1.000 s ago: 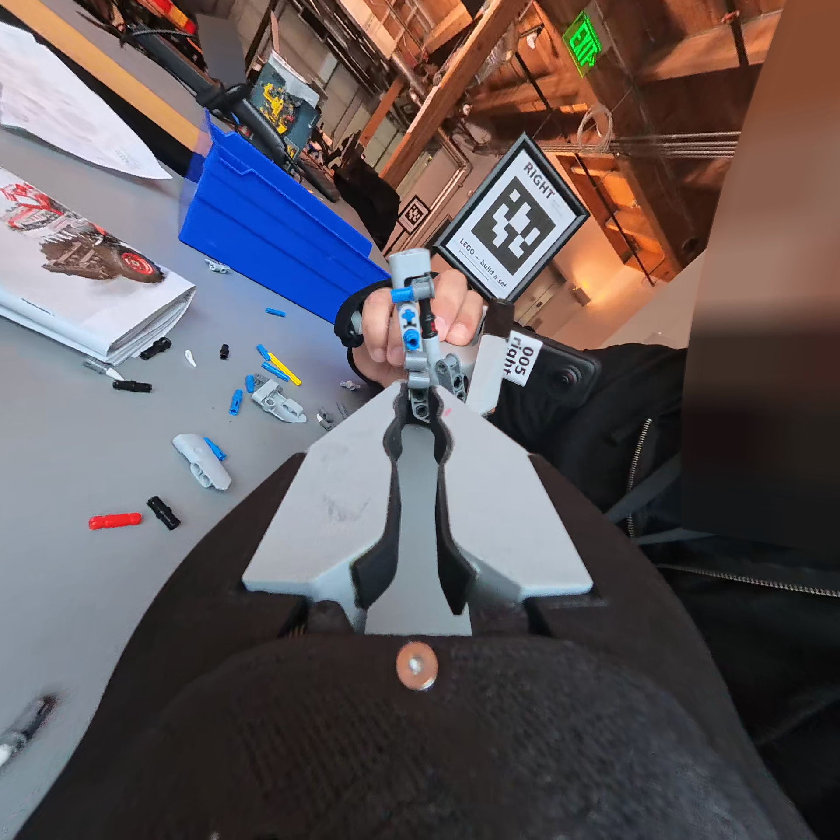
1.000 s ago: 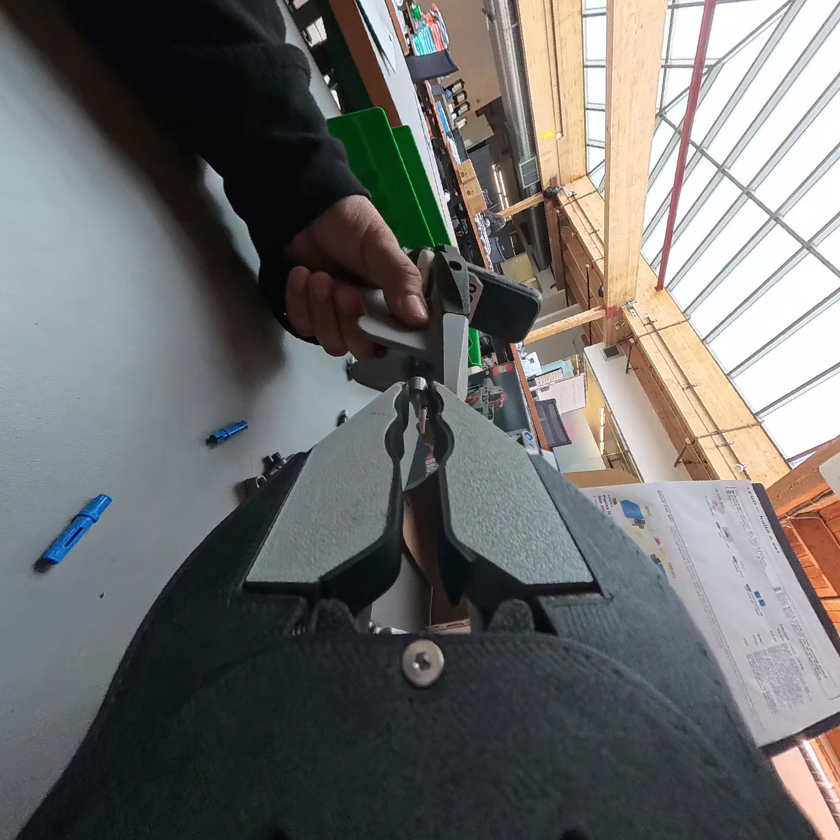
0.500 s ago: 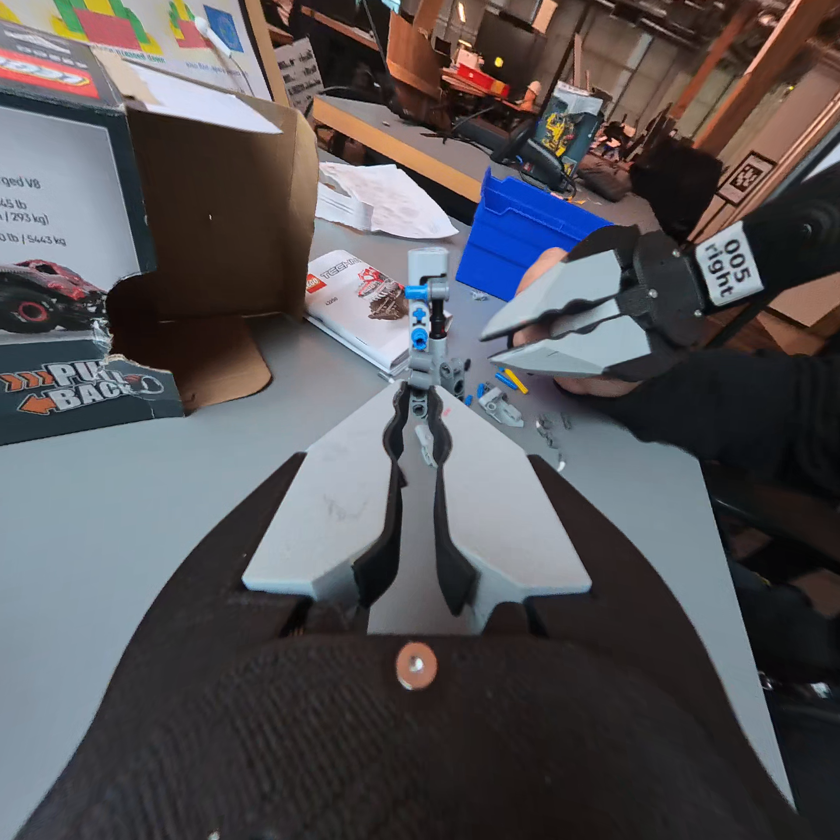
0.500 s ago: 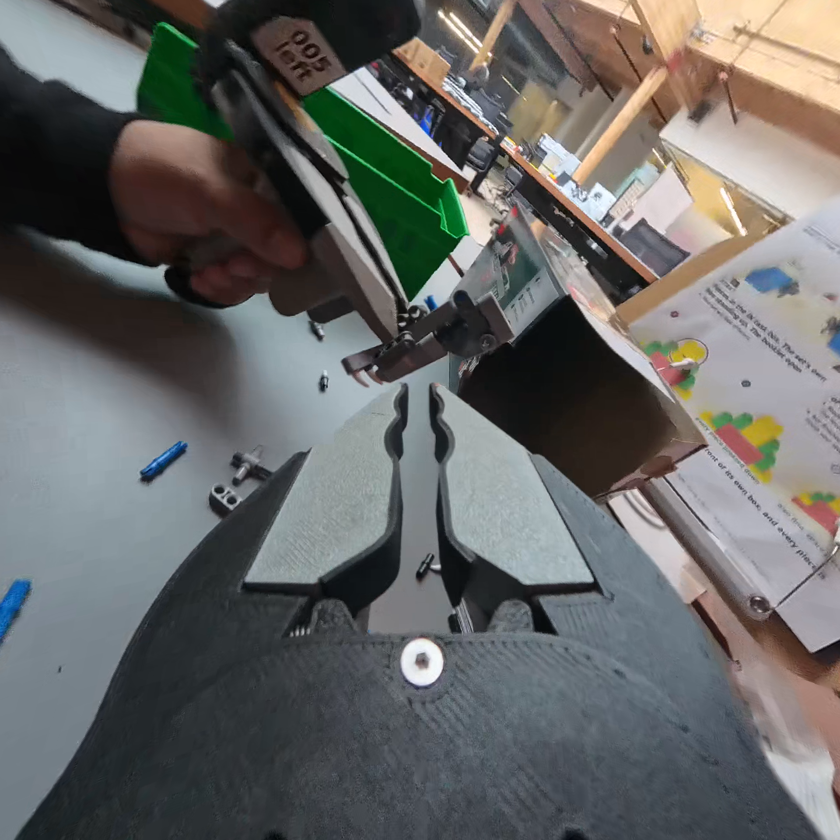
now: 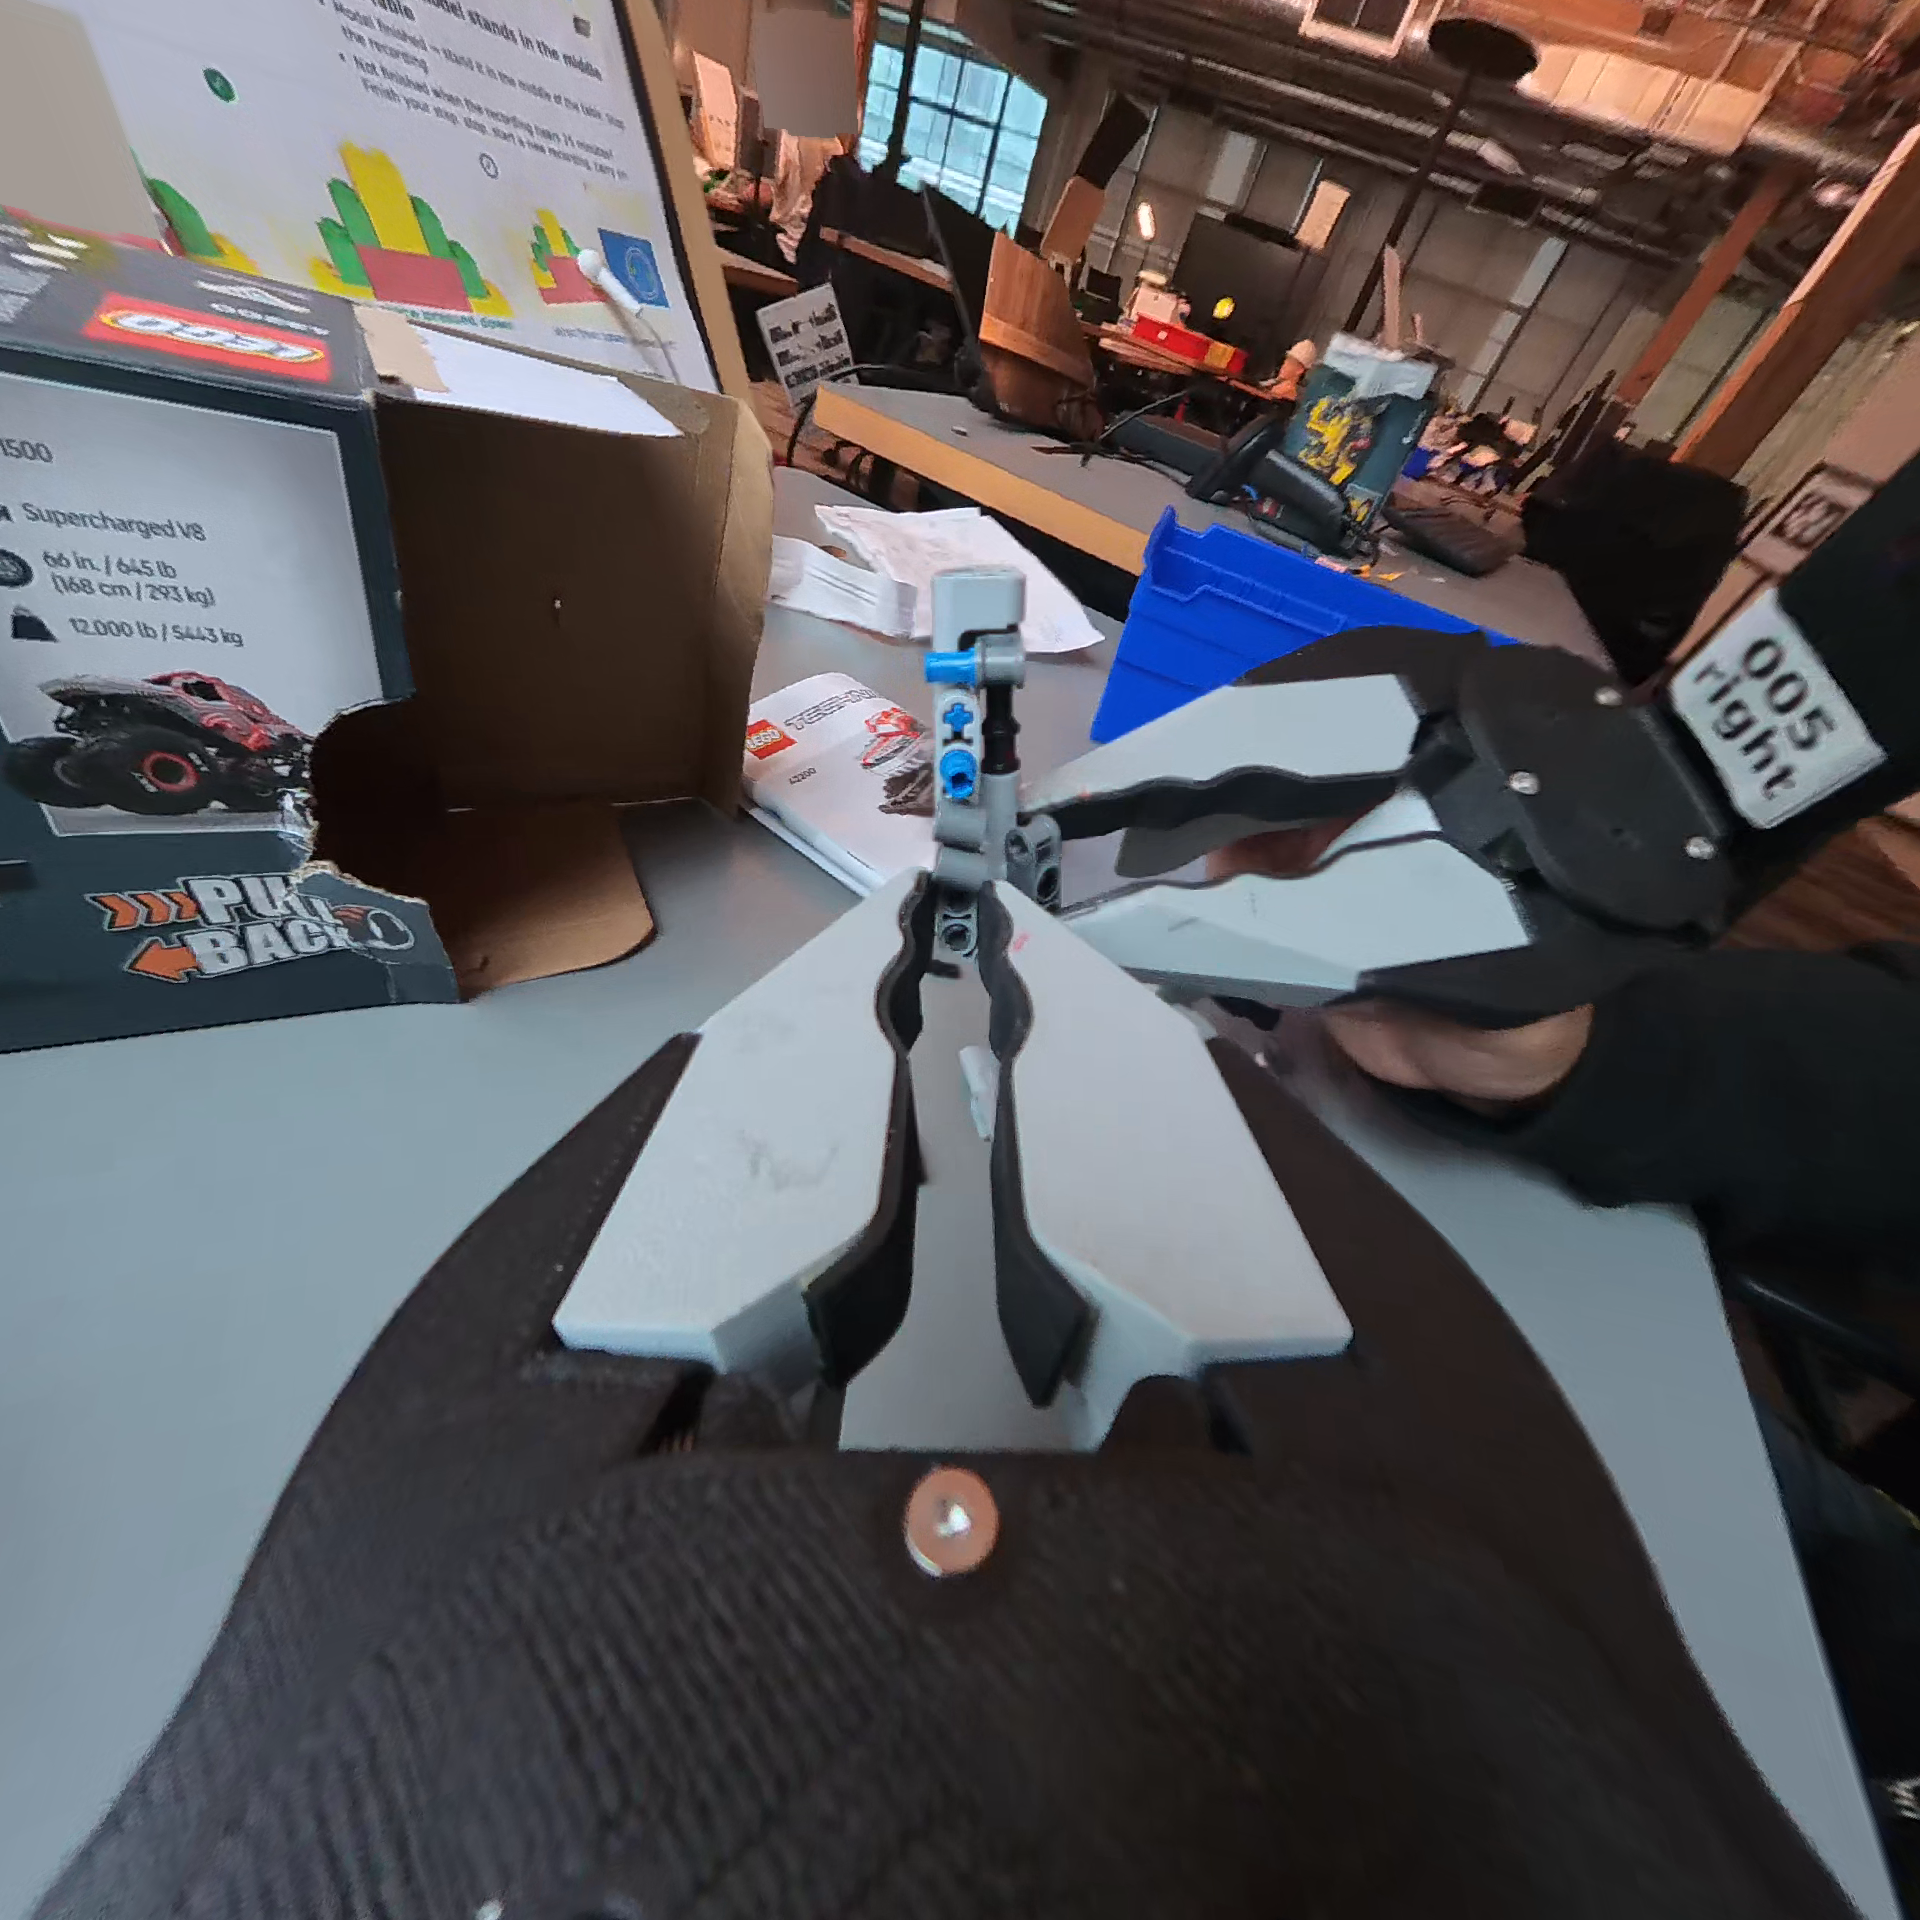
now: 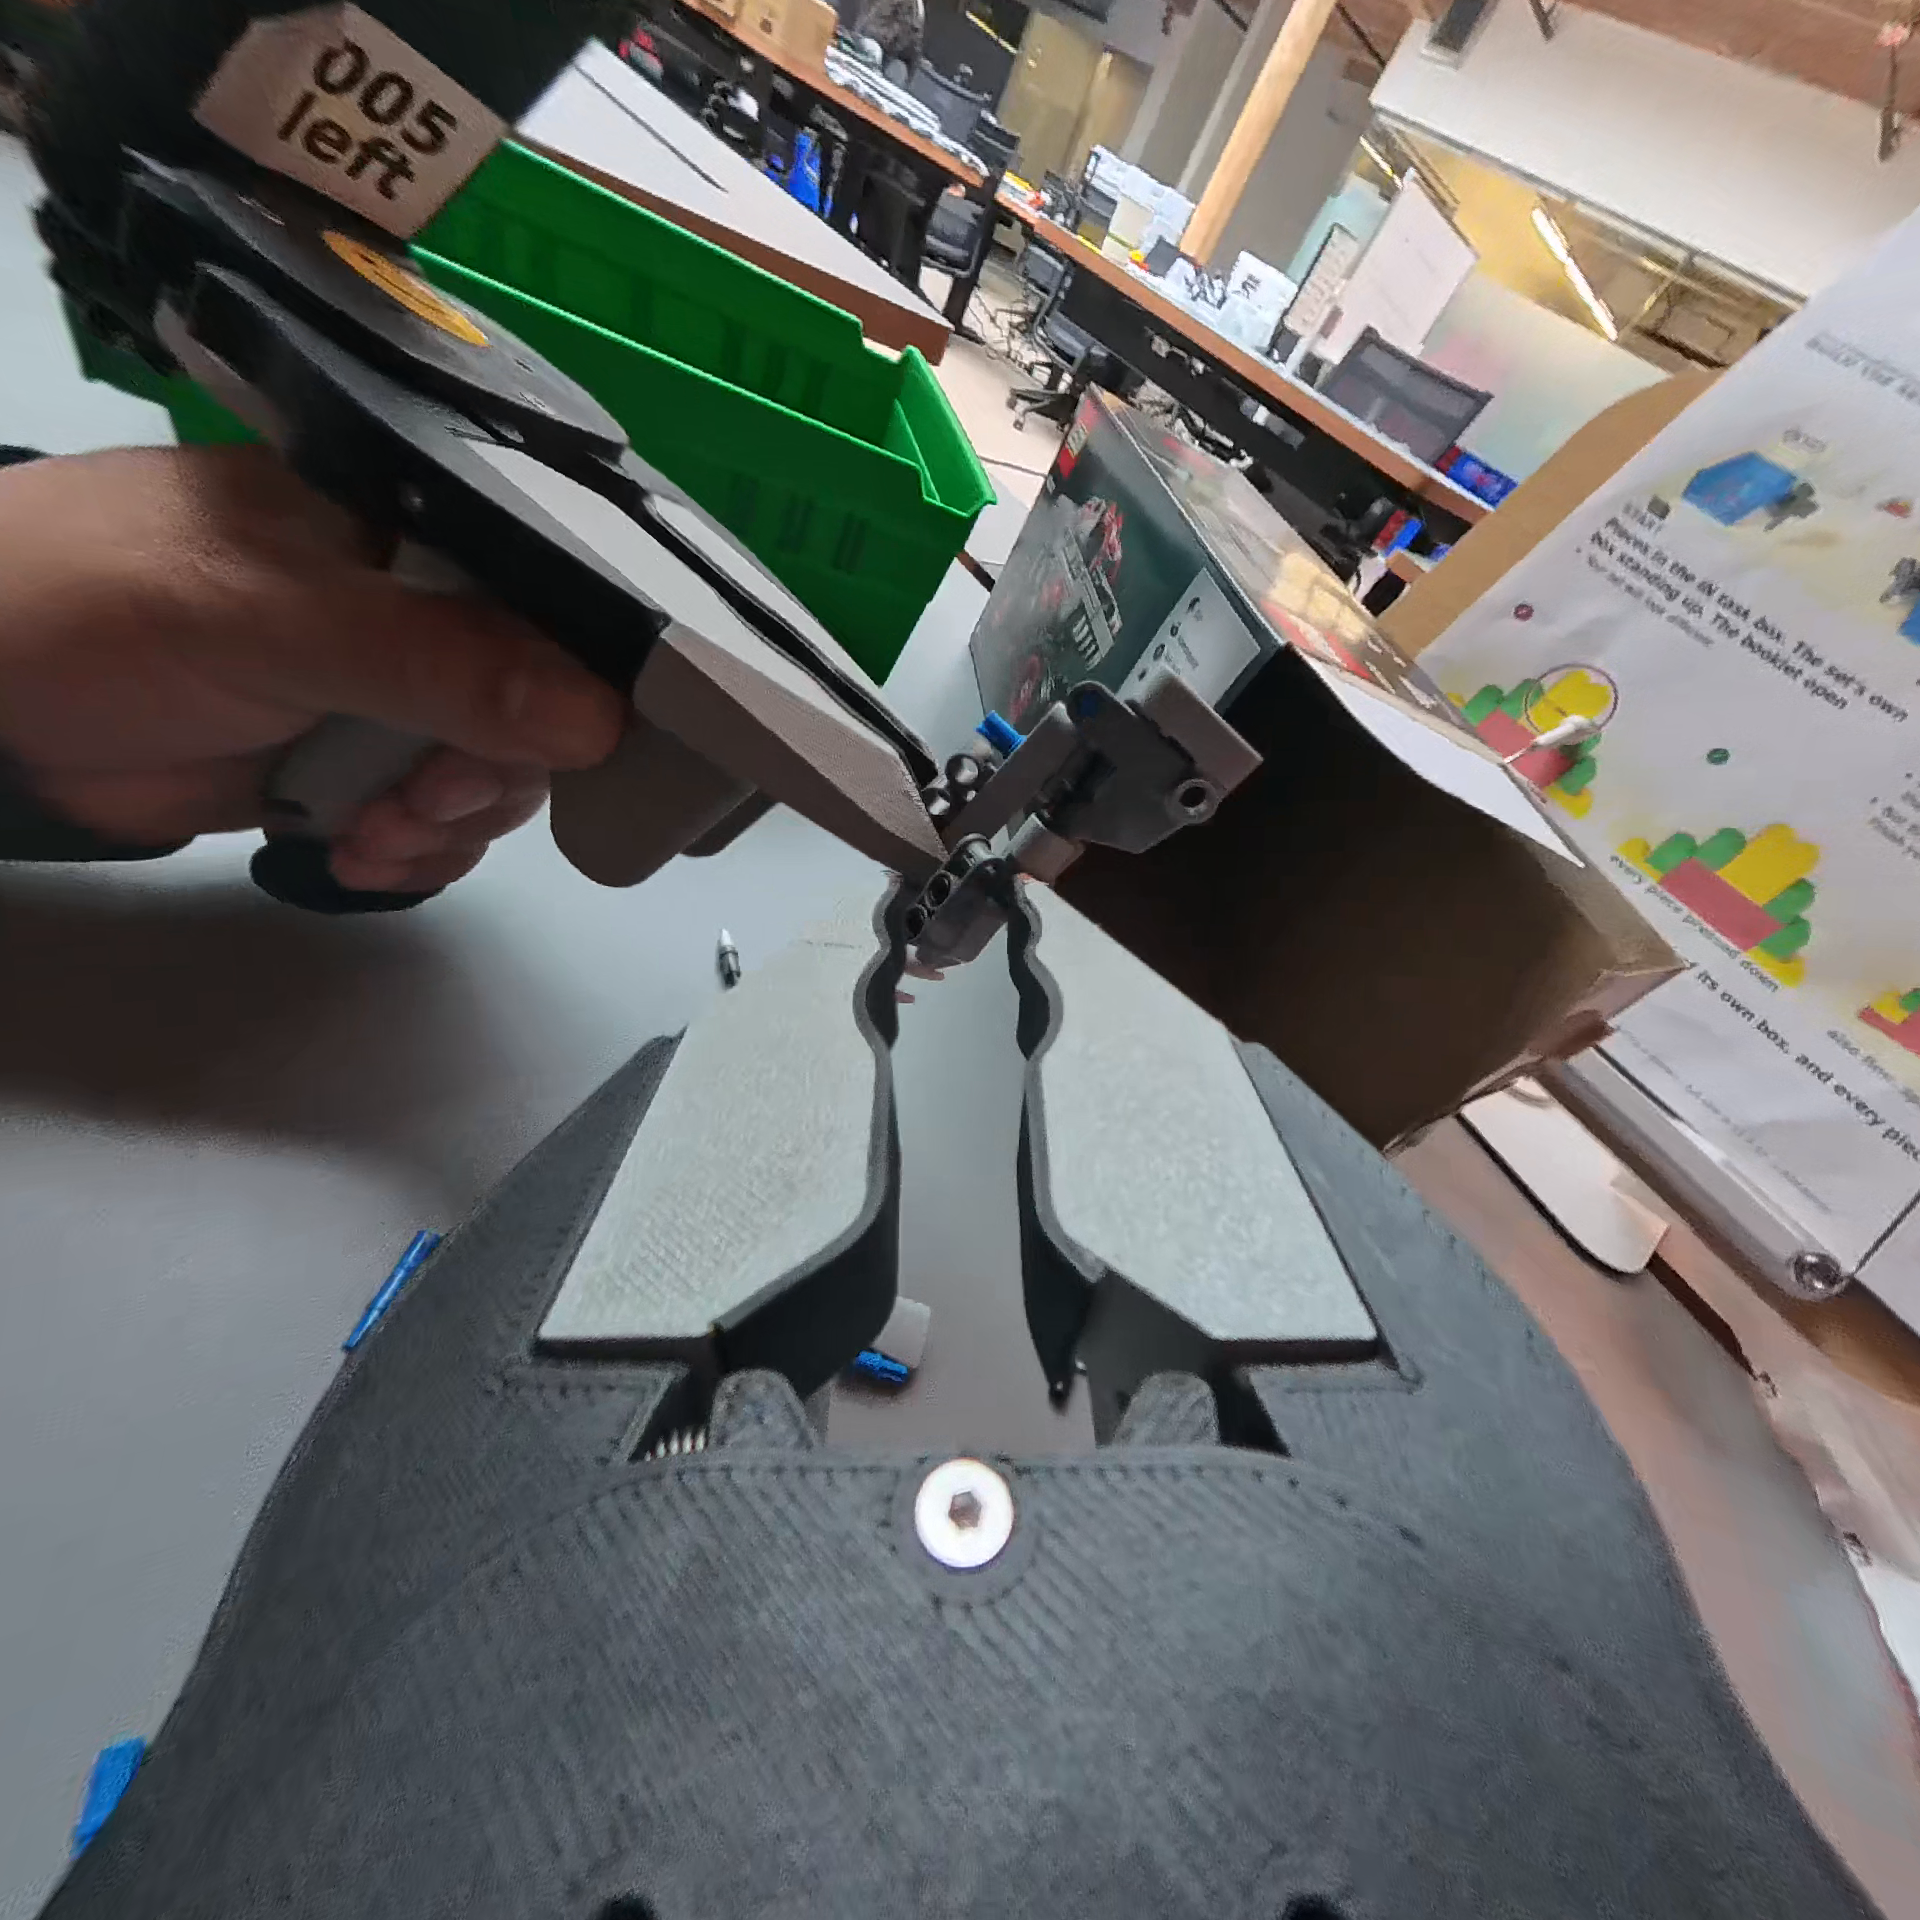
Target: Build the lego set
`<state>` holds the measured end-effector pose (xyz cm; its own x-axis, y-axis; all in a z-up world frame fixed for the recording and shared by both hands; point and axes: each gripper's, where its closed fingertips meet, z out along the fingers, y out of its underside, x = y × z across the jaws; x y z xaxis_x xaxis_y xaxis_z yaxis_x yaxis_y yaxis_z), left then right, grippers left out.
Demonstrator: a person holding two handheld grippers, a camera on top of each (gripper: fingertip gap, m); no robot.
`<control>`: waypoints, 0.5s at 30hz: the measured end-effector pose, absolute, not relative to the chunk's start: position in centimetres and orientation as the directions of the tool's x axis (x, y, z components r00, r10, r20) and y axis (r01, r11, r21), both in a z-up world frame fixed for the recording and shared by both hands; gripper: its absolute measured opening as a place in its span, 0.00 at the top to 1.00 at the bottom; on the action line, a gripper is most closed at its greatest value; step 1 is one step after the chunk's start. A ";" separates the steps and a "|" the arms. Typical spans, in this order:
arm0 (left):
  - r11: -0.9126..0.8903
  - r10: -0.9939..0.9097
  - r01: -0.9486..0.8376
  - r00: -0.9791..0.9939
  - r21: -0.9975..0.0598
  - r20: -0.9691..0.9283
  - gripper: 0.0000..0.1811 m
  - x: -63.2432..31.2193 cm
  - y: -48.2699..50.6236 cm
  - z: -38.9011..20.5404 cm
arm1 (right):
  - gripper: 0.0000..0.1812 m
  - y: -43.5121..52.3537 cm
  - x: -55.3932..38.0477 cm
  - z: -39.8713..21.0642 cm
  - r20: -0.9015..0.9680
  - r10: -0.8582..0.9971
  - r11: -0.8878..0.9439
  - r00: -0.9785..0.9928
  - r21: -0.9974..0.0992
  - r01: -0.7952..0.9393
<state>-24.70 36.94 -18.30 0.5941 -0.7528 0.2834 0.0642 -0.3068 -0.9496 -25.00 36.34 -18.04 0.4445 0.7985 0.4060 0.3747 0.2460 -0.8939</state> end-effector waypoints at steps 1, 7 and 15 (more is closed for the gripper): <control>-0.320 -0.756 0.084 0.578 -0.944 0.308 0.97 -24.6 36.8 -18.2 | 0.91 36.4 -24.9 -18.0 0.402 0.804 0.245 0.438 -0.895 0.372; -0.343 -0.743 0.094 0.582 -0.935 0.331 0.97 -24.3 36.9 -18.9 | 0.87 36.8 -24.6 -18.7 0.342 0.840 0.179 0.422 -0.907 0.380; -0.423 -0.747 0.179 0.486 -0.888 0.453 0.96 -24.1 36.7 -18.6 | 0.92 36.3 -24.5 -18.4 0.408 0.832 0.252 0.375 -0.882 0.399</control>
